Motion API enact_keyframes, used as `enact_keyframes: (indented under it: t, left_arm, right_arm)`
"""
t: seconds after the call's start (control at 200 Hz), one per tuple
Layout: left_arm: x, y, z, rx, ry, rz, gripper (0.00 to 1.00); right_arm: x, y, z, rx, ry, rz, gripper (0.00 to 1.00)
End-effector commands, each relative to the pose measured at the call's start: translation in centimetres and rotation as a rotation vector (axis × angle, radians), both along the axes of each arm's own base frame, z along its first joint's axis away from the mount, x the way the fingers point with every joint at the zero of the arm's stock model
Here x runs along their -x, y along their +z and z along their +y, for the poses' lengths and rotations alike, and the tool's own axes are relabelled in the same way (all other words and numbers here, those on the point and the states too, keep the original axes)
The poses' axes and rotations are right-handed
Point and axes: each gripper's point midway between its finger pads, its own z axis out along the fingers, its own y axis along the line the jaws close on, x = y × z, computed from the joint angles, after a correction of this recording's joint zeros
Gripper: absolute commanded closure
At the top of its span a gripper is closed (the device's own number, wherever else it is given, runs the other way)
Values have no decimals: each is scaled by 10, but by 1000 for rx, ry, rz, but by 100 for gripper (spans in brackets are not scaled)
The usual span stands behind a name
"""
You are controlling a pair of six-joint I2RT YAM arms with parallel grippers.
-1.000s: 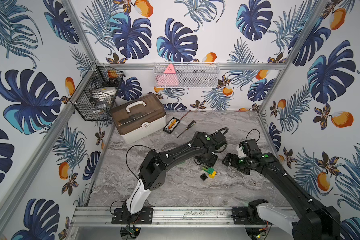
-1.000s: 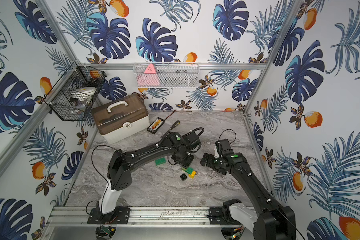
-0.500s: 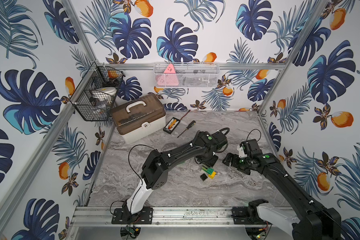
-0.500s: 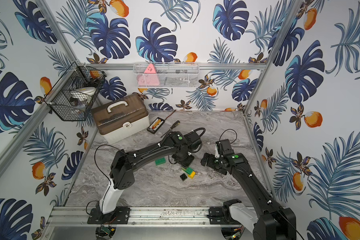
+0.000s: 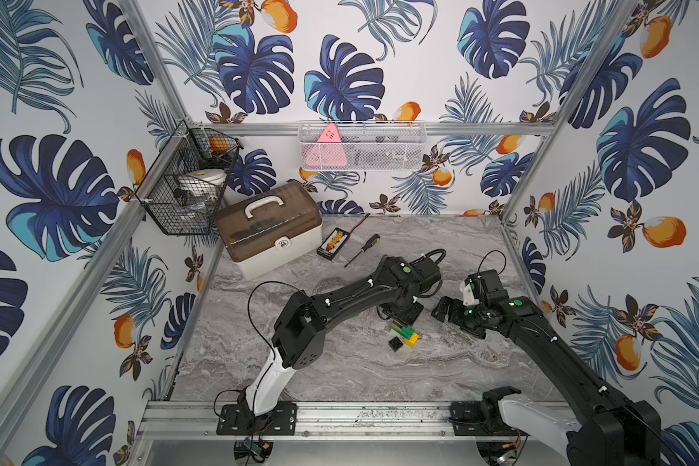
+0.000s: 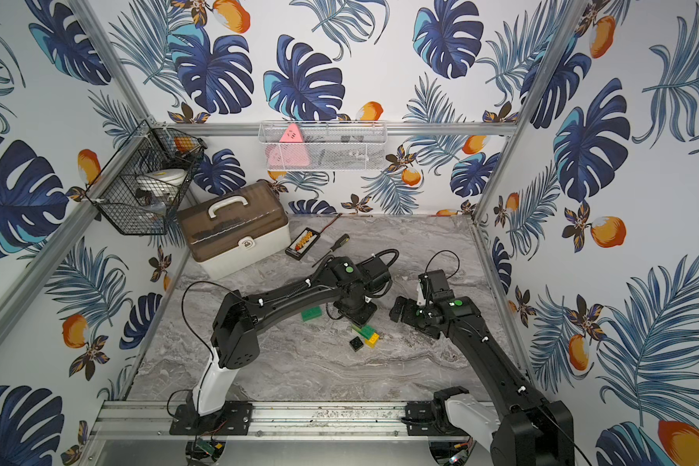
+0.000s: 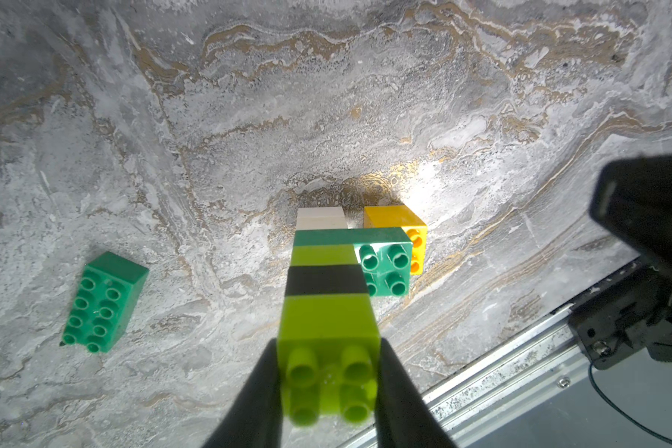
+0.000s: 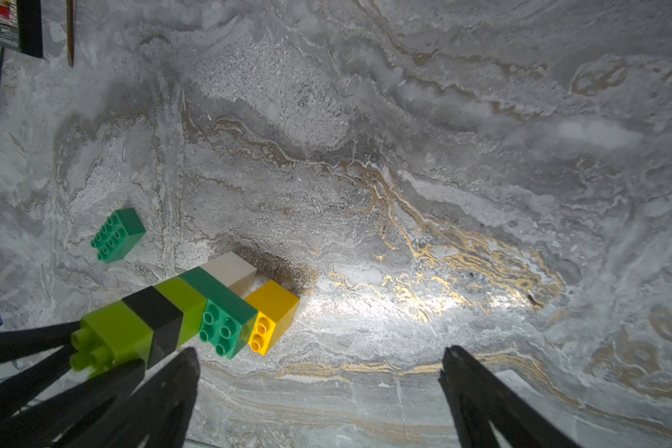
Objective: Assemble a giraffe with lego
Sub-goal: Assemble the lego brick with the lego brick.
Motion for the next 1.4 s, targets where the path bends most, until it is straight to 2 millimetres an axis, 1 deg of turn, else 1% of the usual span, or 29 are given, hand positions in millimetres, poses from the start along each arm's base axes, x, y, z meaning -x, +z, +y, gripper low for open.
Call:
enact_keyframes:
  t: [0.0,0.115,0.275,0.465,0.525,0.555,0.635,0.7,0.736,0.756,0.796,0.816,0.821,0.861,0.926,1.016,1.041,1.111,1.226,1.301,1.396]
  left_arm:
    - [11,-16,21,-101,20,58,64]
    - [10,-11,13,-55,42,66,57]
    - [6,-3,9,-25,59,47,48]
    - [-1,10,7,17,83,29,46]
    - [-2,17,7,32,93,22,44]
    - [-3,22,8,41,101,17,41]
    - [-7,36,17,71,144,-3,22]
    - [-12,42,35,88,216,-12,8]
    - [-15,43,47,100,263,-10,2]
    - [-18,44,54,114,289,-8,1]
    - [-25,41,71,125,351,-1,1]
    - [-27,36,81,121,383,8,1]
    - [-25,33,83,116,385,15,1]
    - [-30,25,99,114,440,28,1]
    - [-42,12,128,86,537,28,1]
    - [-57,-4,153,63,654,29,1]
    - [-60,-8,156,60,679,29,1]
    - [-71,-14,156,61,720,22,1]
    - [-83,-26,158,32,787,-2,1]
    - [-85,-33,161,10,821,-14,1]
    - [-81,-40,169,-39,850,-31,1]
  right_arm:
    - [-2,0,0,0,4,-7,0]
    - [-2,1,1,-3,5,-6,0]
    - [-1,1,1,-3,8,-2,0]
    - [0,2,1,-3,9,-3,0]
    - [0,1,1,-2,8,-1,0]
    - [0,1,1,-2,9,-1,0]
    - [0,3,0,2,9,-5,0]
    - [-1,7,0,7,17,-18,0]
    - [-3,11,0,9,28,-31,0]
    - [-4,14,0,10,33,-41,0]
    - [-6,20,2,2,43,-54,0]
    - [-8,23,5,-10,52,-61,0]
    - [-8,23,6,-13,54,-64,0]
    - [-14,31,10,-30,77,-95,0]
    - [-16,44,8,4,101,-102,0]
    - [-17,59,5,35,126,-119,0]
    - [-16,62,6,35,130,-125,0]
    - [-14,68,12,23,143,-135,0]
    - [-10,68,22,29,176,-133,0]
    - [-9,67,25,38,197,-128,0]
    - [-11,67,28,37,215,-134,0]
